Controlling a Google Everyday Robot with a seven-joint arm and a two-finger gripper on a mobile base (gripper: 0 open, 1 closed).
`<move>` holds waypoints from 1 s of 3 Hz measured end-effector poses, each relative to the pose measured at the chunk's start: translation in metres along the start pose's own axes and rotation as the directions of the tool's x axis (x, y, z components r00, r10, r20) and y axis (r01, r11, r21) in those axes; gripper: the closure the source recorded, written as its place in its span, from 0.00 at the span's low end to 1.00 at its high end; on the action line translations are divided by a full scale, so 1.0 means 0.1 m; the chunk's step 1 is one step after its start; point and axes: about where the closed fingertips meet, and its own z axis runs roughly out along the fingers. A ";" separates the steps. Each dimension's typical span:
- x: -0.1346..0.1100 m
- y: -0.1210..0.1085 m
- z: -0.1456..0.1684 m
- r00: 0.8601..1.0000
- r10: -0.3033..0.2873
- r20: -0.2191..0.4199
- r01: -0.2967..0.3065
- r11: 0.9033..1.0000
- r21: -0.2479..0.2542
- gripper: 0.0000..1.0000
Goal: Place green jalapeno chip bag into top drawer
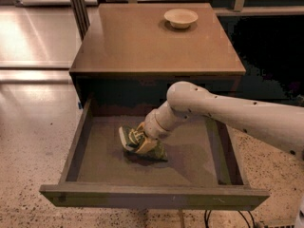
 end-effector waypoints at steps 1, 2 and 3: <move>0.00 0.00 0.00 1.000 0.000 0.000 0.000 1.000 0.000 0.58; 0.00 0.00 0.00 1.000 0.000 0.000 0.000 1.000 0.000 0.35; 0.00 0.00 0.00 1.000 0.000 0.000 0.000 1.000 0.000 0.12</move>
Offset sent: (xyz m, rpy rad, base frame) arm 0.0000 0.0000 0.0000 0.0000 0.0000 0.0000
